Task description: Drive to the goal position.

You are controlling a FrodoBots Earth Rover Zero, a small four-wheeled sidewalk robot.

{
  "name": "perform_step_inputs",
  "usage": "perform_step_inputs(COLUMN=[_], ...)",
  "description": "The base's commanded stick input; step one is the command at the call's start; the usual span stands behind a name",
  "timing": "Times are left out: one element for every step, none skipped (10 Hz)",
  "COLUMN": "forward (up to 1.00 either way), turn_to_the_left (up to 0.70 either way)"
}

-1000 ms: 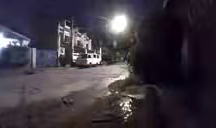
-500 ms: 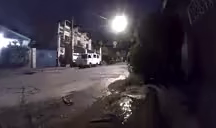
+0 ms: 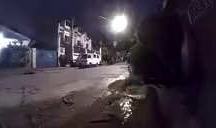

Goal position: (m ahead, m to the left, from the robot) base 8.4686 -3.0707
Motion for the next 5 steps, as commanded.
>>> perform_step_inputs(forward=[0.30, 0.30, 0.30, 0.30, 0.30], turn_to_the_left=[0.00, 0.00, 0.00, 0.00, 0.00])
